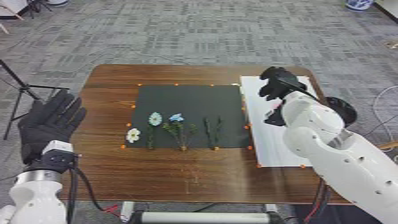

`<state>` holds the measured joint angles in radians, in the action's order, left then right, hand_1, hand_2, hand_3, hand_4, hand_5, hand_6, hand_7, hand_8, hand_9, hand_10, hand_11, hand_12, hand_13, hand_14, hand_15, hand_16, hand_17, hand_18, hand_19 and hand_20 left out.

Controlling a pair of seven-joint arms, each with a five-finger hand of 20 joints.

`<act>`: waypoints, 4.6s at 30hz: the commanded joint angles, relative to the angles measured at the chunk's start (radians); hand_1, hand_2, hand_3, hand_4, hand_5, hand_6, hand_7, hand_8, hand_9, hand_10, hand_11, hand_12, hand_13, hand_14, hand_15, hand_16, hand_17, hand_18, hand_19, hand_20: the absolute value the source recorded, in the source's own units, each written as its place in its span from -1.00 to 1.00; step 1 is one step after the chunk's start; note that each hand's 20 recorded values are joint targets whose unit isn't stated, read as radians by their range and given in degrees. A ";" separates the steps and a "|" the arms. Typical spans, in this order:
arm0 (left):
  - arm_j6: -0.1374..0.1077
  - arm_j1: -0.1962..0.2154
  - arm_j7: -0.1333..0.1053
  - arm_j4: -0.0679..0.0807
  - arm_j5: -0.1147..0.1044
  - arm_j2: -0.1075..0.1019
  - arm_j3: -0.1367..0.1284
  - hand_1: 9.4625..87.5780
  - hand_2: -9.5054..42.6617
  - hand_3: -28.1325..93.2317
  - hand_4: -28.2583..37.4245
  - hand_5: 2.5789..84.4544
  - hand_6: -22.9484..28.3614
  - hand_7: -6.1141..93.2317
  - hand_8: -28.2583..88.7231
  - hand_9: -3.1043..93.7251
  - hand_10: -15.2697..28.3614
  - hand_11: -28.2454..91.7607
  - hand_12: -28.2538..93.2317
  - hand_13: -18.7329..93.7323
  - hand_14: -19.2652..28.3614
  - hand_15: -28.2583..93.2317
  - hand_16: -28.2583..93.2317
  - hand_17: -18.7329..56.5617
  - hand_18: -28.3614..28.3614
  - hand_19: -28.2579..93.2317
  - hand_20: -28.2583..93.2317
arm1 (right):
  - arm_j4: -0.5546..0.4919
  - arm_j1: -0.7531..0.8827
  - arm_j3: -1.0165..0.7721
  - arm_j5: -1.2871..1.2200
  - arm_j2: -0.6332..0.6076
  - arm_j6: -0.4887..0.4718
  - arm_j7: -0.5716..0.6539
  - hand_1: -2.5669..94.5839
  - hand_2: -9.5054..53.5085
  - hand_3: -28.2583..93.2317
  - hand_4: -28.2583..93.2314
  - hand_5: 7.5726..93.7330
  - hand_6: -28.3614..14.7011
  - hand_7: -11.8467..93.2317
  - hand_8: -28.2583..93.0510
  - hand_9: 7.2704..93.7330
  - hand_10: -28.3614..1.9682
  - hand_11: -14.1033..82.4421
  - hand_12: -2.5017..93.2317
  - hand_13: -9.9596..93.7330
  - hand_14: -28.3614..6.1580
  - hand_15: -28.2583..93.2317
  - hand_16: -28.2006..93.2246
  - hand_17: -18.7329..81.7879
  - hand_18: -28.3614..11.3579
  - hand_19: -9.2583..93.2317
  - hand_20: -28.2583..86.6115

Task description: Arrange flowers

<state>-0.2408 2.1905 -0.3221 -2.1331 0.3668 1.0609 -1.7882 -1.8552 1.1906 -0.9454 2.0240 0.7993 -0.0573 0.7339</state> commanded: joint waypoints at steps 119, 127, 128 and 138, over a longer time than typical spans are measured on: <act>-0.019 -0.103 0.018 0.034 -0.027 -0.050 0.083 -0.61 0.05 0.66 -1.00 0.03 0.27 -0.67 -0.66 -0.29 0.36 -0.18 -0.39 -0.22 0.45 -0.09 -0.62 -0.67 0.55 0.09 -0.37 | 0.149 -0.237 0.449 0.021 0.333 0.012 -0.056 0.10 -1.00 0.69 -0.96 0.37 0.15 -0.38 -0.56 0.32 -0.12 -0.31 -0.54 0.42 0.13 0.51 0.14 -0.02 -0.72 0.67 0.12; -0.002 -0.097 0.016 0.031 -0.023 -0.045 0.078 -0.61 0.04 0.66 -1.00 0.02 0.27 -0.67 -0.66 -0.29 0.36 -0.19 -0.39 -0.22 0.43 -0.10 -0.62 -0.67 0.55 0.08 -0.37 | 0.085 -0.249 0.262 -0.008 0.186 0.000 -0.054 -0.01 -1.00 0.71 -0.92 0.30 0.11 -0.43 -0.72 0.25 -0.19 -0.36 -0.56 0.40 -0.01 0.54 0.02 -0.05 -0.75 0.66 0.10; -0.001 -0.097 0.014 0.030 -0.022 -0.047 0.078 -0.61 0.04 0.65 -1.00 0.02 0.27 -0.67 -0.66 -0.29 0.36 -0.19 -0.39 -0.22 0.43 -0.11 -0.63 -0.67 0.55 0.08 -0.37 | 0.098 -0.265 0.251 -0.018 0.161 0.014 -0.045 -0.02 -1.00 0.71 -0.91 0.28 0.10 -0.45 -0.71 0.24 -0.20 -0.37 -0.56 0.39 -0.03 0.54 0.00 -0.05 -0.75 0.65 0.10; -0.007 -0.110 0.011 0.031 -0.013 -0.064 0.080 -0.61 0.04 0.65 -1.00 0.01 0.25 -0.70 -0.65 -0.28 0.31 -0.21 -0.40 -0.23 0.38 -0.15 -0.63 -0.66 0.54 0.07 -0.38 | 0.243 -0.378 0.203 -0.083 -0.043 -0.019 0.012 -0.06 -1.00 0.71 -0.89 0.00 -0.02 -0.59 -0.68 -0.02 -0.23 -0.51 -0.63 0.36 -0.08 0.70 -0.03 -0.06 -0.71 0.65 0.06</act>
<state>-0.2567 2.0786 -0.3043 -2.0956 0.3427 1.0082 -1.7090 -1.6886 0.8859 -0.6815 1.9548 0.9301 -0.0492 0.6994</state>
